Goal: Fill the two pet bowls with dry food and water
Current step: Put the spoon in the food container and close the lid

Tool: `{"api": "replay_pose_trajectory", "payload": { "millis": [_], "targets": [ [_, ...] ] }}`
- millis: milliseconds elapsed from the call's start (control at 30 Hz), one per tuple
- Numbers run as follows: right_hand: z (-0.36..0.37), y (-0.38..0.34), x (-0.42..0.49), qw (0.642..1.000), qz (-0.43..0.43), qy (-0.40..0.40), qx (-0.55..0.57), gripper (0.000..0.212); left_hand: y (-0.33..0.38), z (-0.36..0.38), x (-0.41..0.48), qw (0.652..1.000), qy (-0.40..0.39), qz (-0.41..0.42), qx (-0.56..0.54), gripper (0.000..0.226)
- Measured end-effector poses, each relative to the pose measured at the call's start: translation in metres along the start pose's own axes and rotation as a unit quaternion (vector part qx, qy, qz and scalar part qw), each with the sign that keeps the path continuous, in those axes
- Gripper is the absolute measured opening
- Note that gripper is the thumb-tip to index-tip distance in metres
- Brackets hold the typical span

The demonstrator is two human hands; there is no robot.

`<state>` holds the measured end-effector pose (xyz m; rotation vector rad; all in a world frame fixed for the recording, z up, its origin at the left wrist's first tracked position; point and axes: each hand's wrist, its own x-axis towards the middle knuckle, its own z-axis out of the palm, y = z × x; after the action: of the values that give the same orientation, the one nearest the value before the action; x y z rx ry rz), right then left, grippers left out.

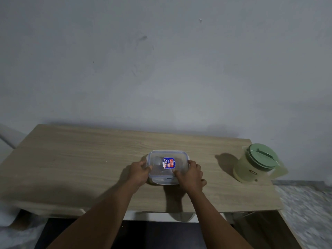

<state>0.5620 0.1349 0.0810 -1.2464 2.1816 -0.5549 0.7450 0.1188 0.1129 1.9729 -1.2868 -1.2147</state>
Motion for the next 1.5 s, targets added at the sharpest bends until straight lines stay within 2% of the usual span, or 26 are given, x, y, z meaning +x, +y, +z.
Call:
{"api": "replay_pose_trajectory", "payload": {
  "millis": [133, 267, 400, 467, 533, 600, 667, 700, 767, 867, 967, 1200, 1333, 1500],
  "targets": [
    [0.000, -0.002, 0.005, 1.000, 0.005, 0.000, -0.006, 0.072, 0.000, 0.005, 0.004, 1.000, 0.002, -0.029, -0.010, 0.047],
    [0.003, 0.000, 0.011, 1.000, 0.006, 0.003, 0.022, 0.074, -0.007, 0.015, 0.015, 0.996, 0.012, -0.059, -0.066, 0.040],
    [-0.003, 0.005, 0.018, 0.999, 0.014, -0.022, 0.034, 0.095, -0.014, 0.017, 0.023, 0.995, 0.009, -0.060, -0.076, 0.036],
    [-0.010, 0.005, 0.023, 0.999, -0.012, -0.049, -0.009, 0.104, -0.011, 0.013, 0.023, 1.000, 0.000, -0.024, 0.000, 0.037],
    [-0.016, -0.001, 0.031, 0.990, -0.076, -0.089, -0.076, 0.124, -0.007, 0.006, 0.028, 0.983, -0.019, 0.047, 0.176, 0.057],
    [-0.019, -0.009, 0.040, 0.961, -0.164, -0.156, -0.161, 0.144, -0.006, 0.004, 0.037, 0.942, -0.068, 0.121, 0.307, 0.099],
    [-0.017, -0.014, 0.047, 0.921, -0.220, -0.216, -0.237, 0.152, -0.005, 0.007, 0.045, 0.888, -0.123, 0.182, 0.403, 0.132],
    [-0.015, -0.015, 0.050, 0.908, -0.233, -0.229, -0.264, 0.153, -0.004, 0.009, 0.045, 0.867, -0.134, 0.201, 0.436, 0.139],
    [-0.006, -0.014, 0.057, 0.902, -0.238, -0.235, -0.274, 0.152, -0.005, 0.013, 0.053, 0.849, -0.132, 0.221, 0.461, 0.145],
    [0.005, -0.011, 0.068, 0.910, -0.240, -0.229, -0.249, 0.153, -0.003, 0.017, 0.066, 0.850, -0.146, 0.225, 0.454, 0.152],
    [0.006, -0.015, 0.069, 0.904, -0.241, -0.226, -0.273, 0.150, -0.008, 0.025, 0.073, 0.852, -0.143, 0.229, 0.449, 0.157],
    [0.006, -0.012, 0.070, 0.900, -0.243, -0.201, -0.301, 0.146, -0.014, 0.032, 0.076, 0.859, -0.128, 0.229, 0.440, 0.149],
    [0.010, -0.013, 0.067, 0.902, -0.251, -0.191, -0.295, 0.141, -0.019, 0.034, 0.075, 0.853, -0.098, 0.249, 0.448, 0.143],
    [0.007, -0.018, 0.077, 0.889, -0.274, -0.184, -0.317, 0.136, -0.014, 0.033, 0.078, 0.845, -0.100, 0.268, 0.452, 0.141]
  ]
}}
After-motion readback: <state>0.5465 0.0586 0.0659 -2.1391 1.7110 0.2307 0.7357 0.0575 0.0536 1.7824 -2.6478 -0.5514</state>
